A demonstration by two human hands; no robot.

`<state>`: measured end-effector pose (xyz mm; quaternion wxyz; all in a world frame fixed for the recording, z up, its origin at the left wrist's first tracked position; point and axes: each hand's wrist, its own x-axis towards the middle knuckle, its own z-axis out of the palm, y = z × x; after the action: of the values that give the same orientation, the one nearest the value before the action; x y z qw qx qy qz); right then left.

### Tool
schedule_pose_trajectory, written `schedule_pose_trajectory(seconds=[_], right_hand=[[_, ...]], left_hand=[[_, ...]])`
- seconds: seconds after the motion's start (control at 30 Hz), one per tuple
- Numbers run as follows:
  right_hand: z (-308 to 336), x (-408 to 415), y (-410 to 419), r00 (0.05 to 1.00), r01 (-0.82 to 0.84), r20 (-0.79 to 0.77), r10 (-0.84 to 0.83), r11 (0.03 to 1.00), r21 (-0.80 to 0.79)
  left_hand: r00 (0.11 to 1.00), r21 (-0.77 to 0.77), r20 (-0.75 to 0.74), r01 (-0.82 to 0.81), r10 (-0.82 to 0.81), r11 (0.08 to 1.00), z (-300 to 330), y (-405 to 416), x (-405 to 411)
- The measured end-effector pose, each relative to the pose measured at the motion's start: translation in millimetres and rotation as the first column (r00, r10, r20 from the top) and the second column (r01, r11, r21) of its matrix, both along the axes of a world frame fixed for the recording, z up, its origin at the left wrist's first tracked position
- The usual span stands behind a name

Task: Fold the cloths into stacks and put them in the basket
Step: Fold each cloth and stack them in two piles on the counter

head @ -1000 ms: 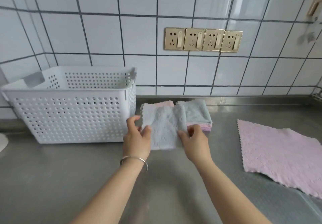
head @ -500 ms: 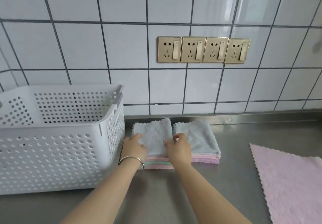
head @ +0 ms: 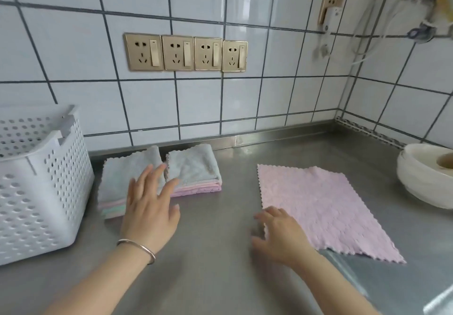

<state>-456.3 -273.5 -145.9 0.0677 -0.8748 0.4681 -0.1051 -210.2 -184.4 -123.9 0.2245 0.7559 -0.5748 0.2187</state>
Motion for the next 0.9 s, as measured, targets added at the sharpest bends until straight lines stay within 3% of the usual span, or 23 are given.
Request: schedule_pose_trajectory(seconds=[0.13, 0.2, 0.3, 0.4, 0.53, 0.73, 0.9], right_hand=[[-21, -38, 2, 0.992, 0.121, -0.008, -0.123, 0.982, -0.149], [-23, -44, 4, 0.996, 0.088, 0.017, -0.087, 0.972, -0.217], [-32, -44, 11, 0.992, 0.084, -0.069, -0.106, 0.959, -0.270], [-30, -24, 53, 0.998, -0.062, 0.002, 0.065, 0.965, -0.253], [-41, 13, 125, 0.930, -0.283, 0.143, 0.338, 0.908, -0.310], [-53, 69, 220, 0.861, -0.405, 0.158, 0.483, 0.840, -0.361], [-56, 91, 255, 0.780, -0.513, 0.172, 0.601, 0.773, -0.374]], left_hand=[[0.981, 0.141, -0.193, 0.019, 0.009, 0.990, -25, 9, -43], [0.962, 0.192, -0.274, 0.041, 0.013, 0.981, -29, 19, -63], [0.936, 0.241, -0.351, 0.090, 0.001, 0.966, -28, 37, -81], [0.893, 0.235, -0.449, 0.115, 0.003, 0.965, -21, 51, -82], [0.810, 0.304, -0.582, 0.137, 0.071, 0.943, -13, 72, -70], [0.831, 0.486, -0.507, 0.059, 0.227, 0.872, -22, 128, -38], [0.788, 0.523, -0.525, 0.001, 0.322, 0.852, -27, 160, -17]])
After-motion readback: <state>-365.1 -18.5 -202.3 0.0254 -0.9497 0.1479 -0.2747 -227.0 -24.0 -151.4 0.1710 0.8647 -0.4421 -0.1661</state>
